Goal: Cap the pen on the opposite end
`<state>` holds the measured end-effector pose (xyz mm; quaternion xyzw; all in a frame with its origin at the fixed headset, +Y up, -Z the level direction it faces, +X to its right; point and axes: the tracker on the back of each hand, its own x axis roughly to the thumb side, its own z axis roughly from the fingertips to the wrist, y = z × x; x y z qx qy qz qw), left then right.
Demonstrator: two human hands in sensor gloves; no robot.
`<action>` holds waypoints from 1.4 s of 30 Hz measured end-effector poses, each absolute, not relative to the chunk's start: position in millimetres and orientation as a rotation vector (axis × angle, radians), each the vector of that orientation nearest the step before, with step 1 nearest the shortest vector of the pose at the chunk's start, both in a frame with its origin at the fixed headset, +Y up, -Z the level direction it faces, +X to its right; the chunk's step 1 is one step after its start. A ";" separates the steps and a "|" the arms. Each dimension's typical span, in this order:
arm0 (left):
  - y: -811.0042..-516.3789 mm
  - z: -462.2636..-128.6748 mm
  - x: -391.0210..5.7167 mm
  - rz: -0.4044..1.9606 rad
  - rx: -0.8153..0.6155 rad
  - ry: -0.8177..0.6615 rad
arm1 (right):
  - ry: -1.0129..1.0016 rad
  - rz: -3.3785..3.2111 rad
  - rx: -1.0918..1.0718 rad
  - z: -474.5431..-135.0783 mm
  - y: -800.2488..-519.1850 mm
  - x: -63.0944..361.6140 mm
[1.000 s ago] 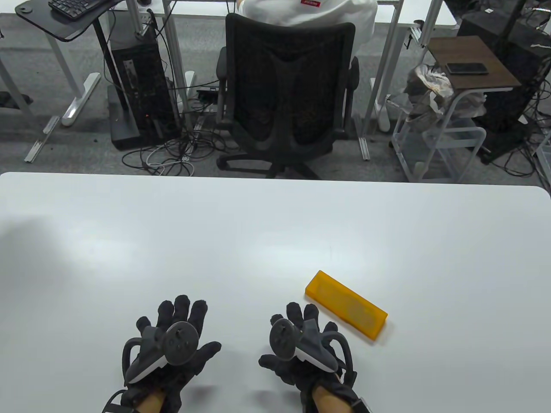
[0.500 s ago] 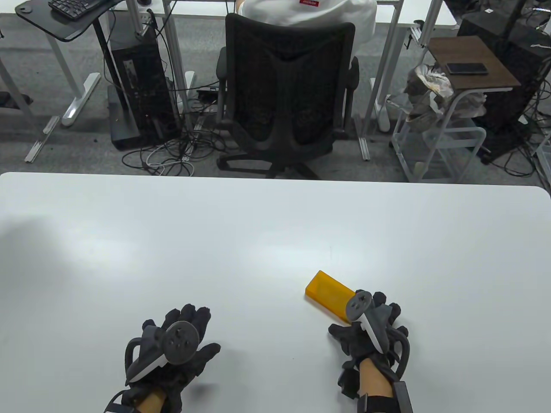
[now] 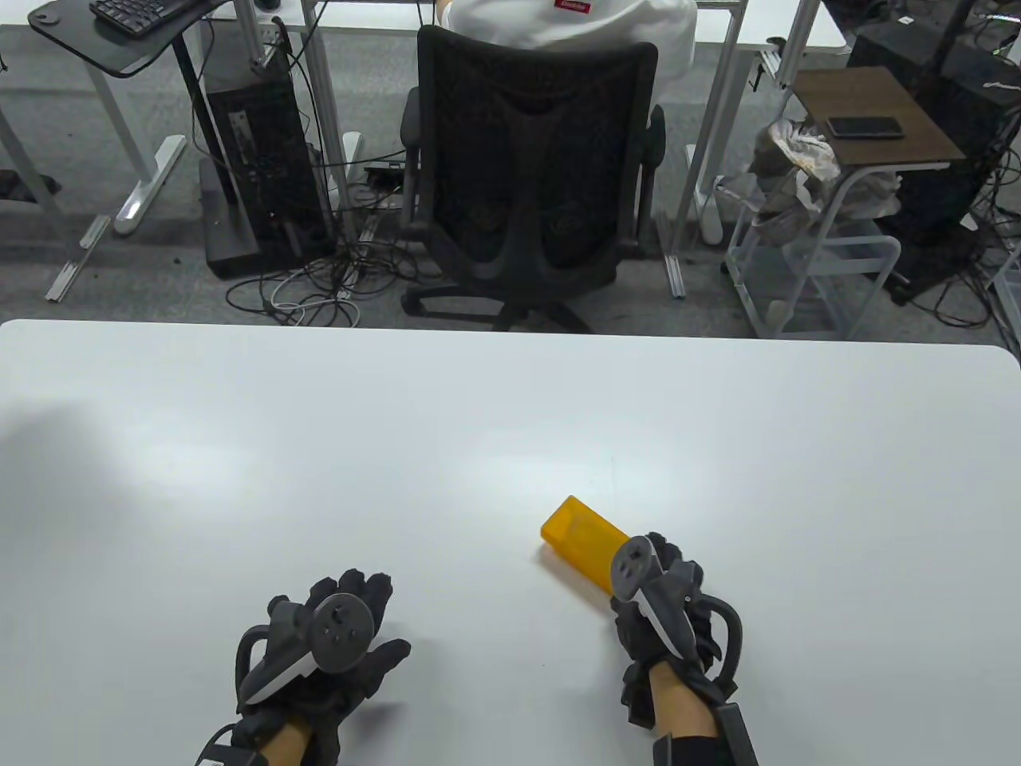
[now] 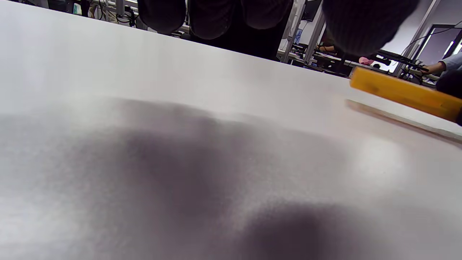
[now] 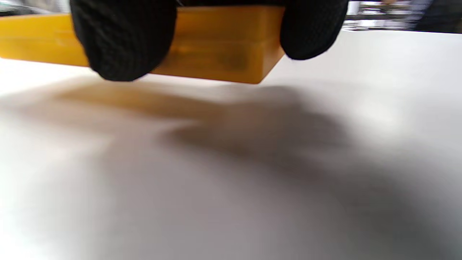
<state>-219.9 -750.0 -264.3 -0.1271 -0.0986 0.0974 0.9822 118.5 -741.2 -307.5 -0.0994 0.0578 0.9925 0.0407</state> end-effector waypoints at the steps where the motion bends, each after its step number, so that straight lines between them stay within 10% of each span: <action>1: -751.9 -265.0 -220.9 0.192 -0.259 -0.193 | 0.221 3.048 -0.118 -304.8 -739.7 101.2; 13: -771.4 -273.5 -200.8 0.114 -0.269 -0.306 | 0.329 3.108 0.427 -284.5 -758.8 20.8; 26: -782.2 -281.0 -182.0 0.101 -0.217 -0.343 | 0.369 3.072 0.377 -292.4 -757.9 31.2; 31: -786.1 -286.0 -192.7 0.240 -0.284 -0.280 | 0.823 2.465 0.119 -329.1 -745.2 67.3; 42: -784.2 -284.7 -189.0 0.203 -0.286 -0.305 | 0.403 2.558 -0.134 -354.0 -752.1 61.2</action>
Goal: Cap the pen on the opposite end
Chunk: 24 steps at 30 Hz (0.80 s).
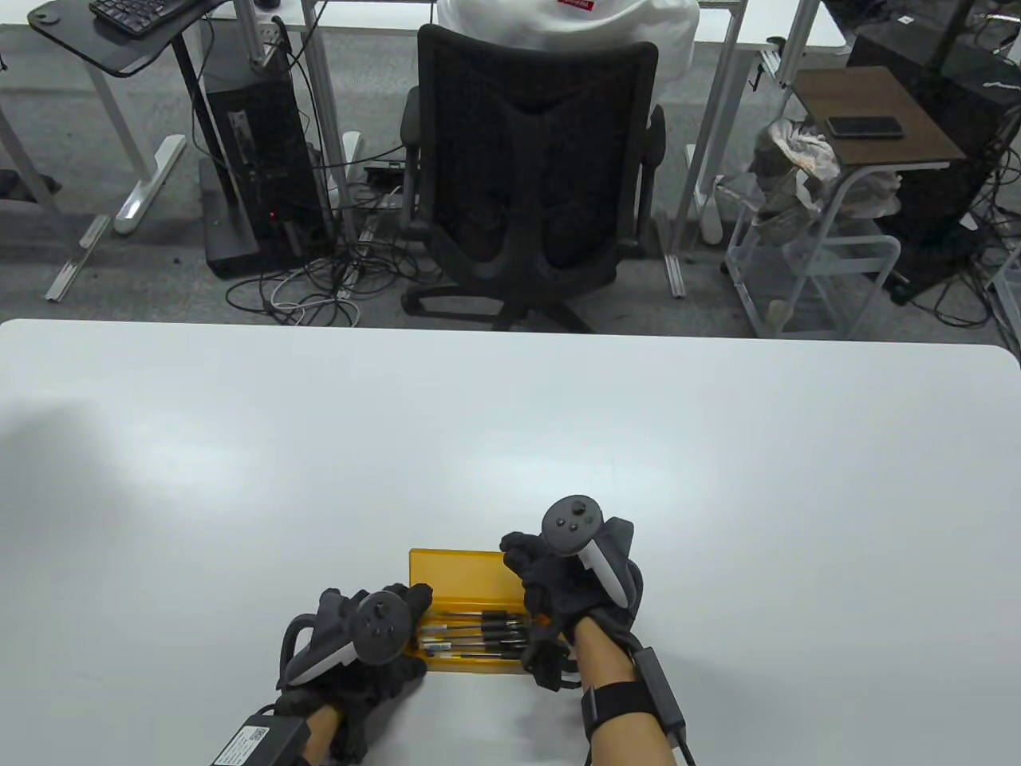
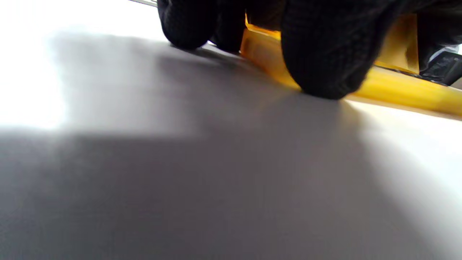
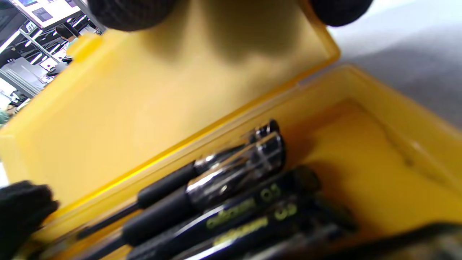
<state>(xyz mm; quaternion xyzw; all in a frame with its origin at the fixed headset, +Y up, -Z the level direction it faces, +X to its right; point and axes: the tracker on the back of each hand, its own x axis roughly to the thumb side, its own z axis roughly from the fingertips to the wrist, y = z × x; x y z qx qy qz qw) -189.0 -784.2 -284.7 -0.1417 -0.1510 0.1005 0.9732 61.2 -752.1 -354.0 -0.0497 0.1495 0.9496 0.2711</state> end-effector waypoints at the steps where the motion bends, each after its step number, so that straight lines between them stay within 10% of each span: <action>1: -783.6 -285.8 -187.9 0.233 -0.297 -0.291 | 0.348 2.623 -0.124 -349.5 -746.4 60.7; 7: -782.4 -285.1 -187.0 0.202 -0.285 -0.290 | -0.317 2.886 0.080 -298.1 -711.1 65.2; 16: -782.0 -283.7 -186.6 0.189 -0.275 -0.284 | 0.131 3.309 0.564 -276.3 -759.8 12.7; 24: -781.5 -282.4 -186.6 0.186 -0.263 -0.283 | -0.001 3.249 0.588 -271.9 -764.1 10.8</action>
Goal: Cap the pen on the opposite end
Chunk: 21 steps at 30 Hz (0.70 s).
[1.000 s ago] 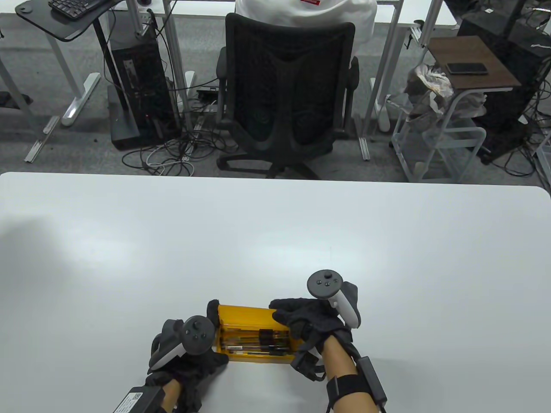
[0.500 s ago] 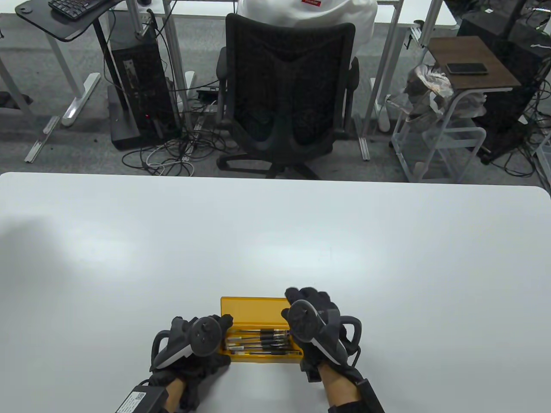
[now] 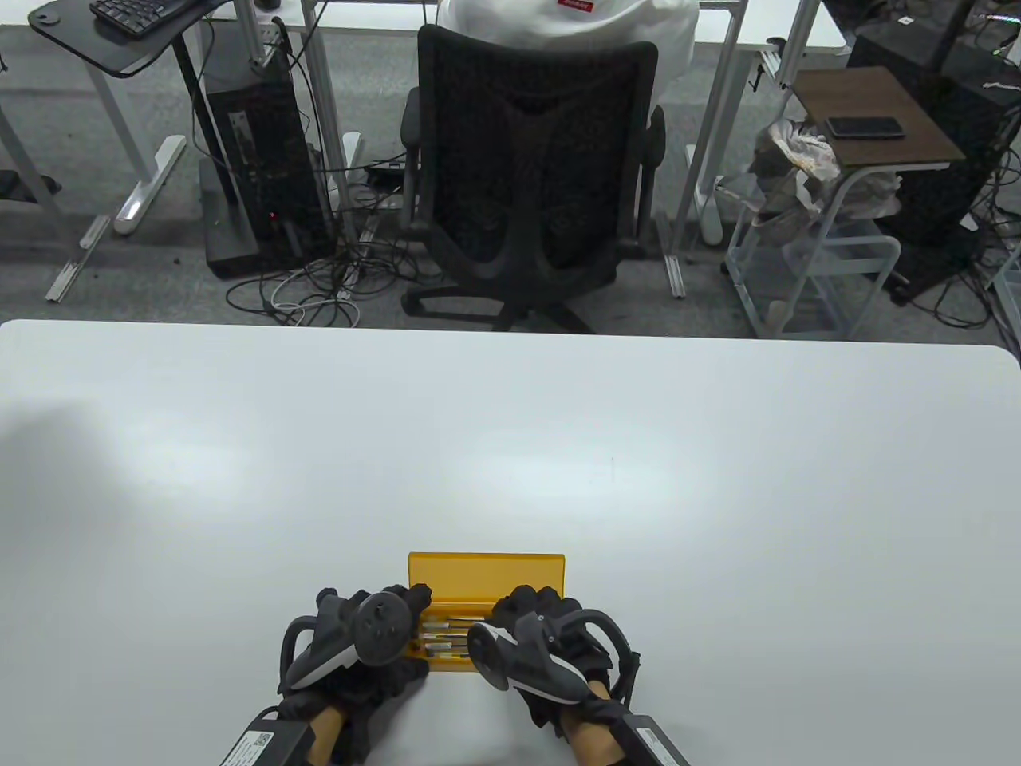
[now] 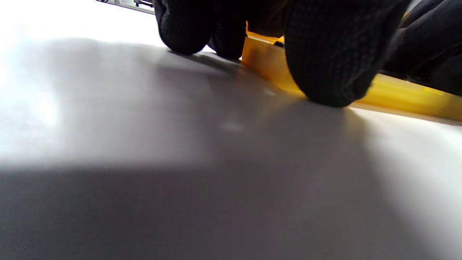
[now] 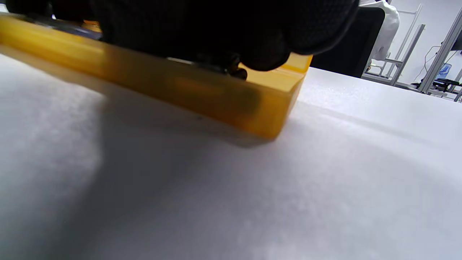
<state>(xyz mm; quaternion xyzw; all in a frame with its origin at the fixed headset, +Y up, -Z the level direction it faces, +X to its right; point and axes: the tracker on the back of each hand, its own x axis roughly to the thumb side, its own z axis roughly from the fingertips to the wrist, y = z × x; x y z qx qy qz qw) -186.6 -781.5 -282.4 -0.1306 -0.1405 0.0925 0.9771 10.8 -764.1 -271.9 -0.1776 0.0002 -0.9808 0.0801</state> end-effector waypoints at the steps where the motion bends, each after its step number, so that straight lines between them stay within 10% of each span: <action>1: -781.4 -282.4 -186.6 0.187 -0.263 -0.282 | 0.026 -2.940 -0.532 -271.6 -763.9 10.5; 7: -781.3 -281.7 -185.9 0.178 -0.259 -0.282 | -0.235 -2.948 -0.493 -280.7 -761.7 9.2; 21: -781.5 -280.8 -187.2 0.198 -0.260 -0.274 | -0.011 -3.059 -0.424 -280.0 -754.5 17.8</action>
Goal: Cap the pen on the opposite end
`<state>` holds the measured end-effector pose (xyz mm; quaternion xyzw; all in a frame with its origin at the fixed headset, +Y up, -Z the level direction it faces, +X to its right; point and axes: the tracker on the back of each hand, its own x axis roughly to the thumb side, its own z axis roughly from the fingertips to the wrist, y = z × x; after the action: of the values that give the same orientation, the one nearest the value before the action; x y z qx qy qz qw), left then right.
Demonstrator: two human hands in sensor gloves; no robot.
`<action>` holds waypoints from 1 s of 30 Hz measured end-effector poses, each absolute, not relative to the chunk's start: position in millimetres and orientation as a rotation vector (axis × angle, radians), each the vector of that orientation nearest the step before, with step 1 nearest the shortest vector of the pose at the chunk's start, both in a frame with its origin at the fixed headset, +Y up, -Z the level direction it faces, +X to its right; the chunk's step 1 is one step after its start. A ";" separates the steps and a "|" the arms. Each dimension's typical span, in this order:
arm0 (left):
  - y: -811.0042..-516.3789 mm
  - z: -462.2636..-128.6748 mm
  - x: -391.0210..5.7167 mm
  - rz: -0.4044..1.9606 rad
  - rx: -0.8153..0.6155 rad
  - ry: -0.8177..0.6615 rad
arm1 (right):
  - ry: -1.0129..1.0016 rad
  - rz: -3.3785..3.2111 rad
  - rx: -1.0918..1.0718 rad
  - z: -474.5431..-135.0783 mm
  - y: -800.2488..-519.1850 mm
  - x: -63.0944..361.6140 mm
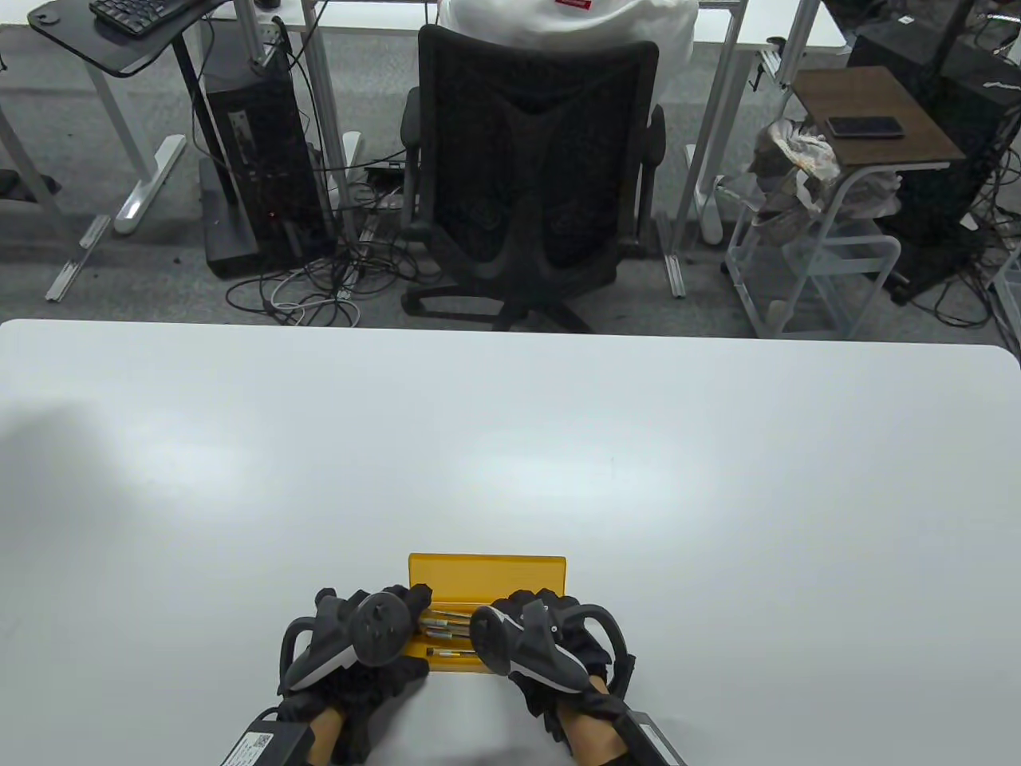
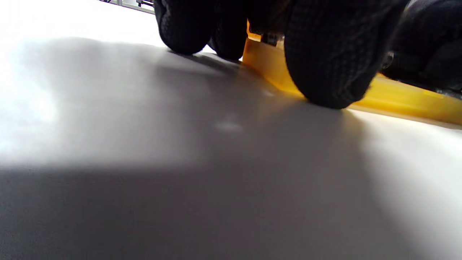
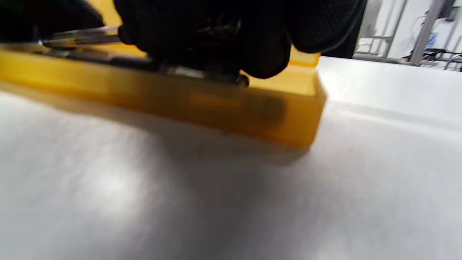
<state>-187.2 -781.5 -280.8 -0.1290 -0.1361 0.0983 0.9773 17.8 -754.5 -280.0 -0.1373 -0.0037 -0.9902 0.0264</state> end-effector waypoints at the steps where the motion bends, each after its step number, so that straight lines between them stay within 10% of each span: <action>1: -781.9 -280.4 -188.0 0.206 -0.265 -0.272 | 0.013 -3.050 -0.405 -280.6 -749.2 21.9; 11: -725.1 -259.6 -209.5 0.381 -0.098 -0.236 | 0.152 -3.640 -0.348 -273.7 -686.4 61.9; 14: -718.0 -252.6 -215.6 0.802 0.003 -0.150 | 0.000 -3.813 -0.600 -268.6 -683.2 49.1; 20: -738.8 -252.0 -208.3 1.735 -0.240 -0.102 | -0.345 -3.822 -0.685 -264.5 -698.9 24.2; 24: -730.7 -250.9 -204.5 1.570 -0.198 -0.218 | -0.717 -3.846 -0.591 -267.9 -717.6 24.2; 30: -715.9 -251.0 -207.4 1.373 0.081 -0.113 | -0.543 -3.954 -0.670 -264.8 -706.0 23.5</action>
<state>-207.4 -715.9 -251.0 0.0375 -0.0522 0.6331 0.7714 23.5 -706.0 -264.8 -0.1489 -0.1206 -0.8786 -0.4375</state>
